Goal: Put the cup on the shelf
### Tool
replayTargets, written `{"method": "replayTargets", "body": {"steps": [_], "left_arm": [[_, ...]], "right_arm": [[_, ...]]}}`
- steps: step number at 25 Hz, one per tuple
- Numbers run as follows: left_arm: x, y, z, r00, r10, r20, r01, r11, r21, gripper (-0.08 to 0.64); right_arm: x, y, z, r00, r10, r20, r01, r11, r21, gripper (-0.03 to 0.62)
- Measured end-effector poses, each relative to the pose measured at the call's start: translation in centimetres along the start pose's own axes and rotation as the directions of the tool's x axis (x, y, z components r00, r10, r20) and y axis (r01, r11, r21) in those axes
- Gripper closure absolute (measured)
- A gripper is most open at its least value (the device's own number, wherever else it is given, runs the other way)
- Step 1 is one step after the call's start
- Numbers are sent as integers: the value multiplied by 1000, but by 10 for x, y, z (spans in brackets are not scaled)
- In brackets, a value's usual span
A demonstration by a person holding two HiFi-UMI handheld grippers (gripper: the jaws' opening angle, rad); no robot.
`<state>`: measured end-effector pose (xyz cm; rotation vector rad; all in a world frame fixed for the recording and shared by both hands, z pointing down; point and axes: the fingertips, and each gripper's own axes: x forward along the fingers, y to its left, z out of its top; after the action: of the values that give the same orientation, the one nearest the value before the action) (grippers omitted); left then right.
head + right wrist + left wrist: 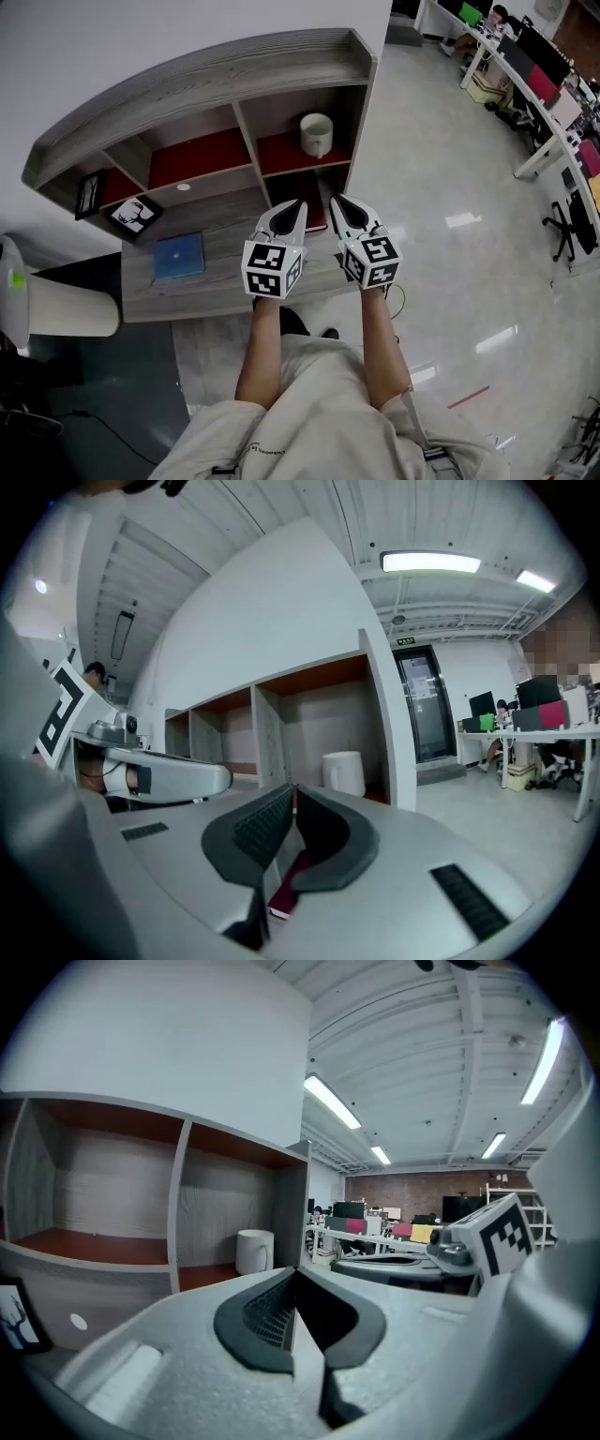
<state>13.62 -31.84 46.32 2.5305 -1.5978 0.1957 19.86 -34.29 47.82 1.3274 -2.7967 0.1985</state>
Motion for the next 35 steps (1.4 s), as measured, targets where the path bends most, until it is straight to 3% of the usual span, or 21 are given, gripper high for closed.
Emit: {"method": "replayTargets", "body": {"steps": [4, 10, 35], "left_arm": [[-16, -6, -8, 999, 36, -9, -36, 999, 4, 551], [-30, -7, -4, 996, 84, 20, -84, 996, -11, 551], [-35, -37, -4, 997, 74, 33, -74, 997, -16, 551]], "right_arm": [[-17, 8, 1, 999, 34, 29, -36, 998, 43, 574], [-33, 17, 6, 997, 64, 35, -65, 997, 27, 577], [-57, 6, -2, 1000, 11, 19, -11, 1000, 20, 577]]}}
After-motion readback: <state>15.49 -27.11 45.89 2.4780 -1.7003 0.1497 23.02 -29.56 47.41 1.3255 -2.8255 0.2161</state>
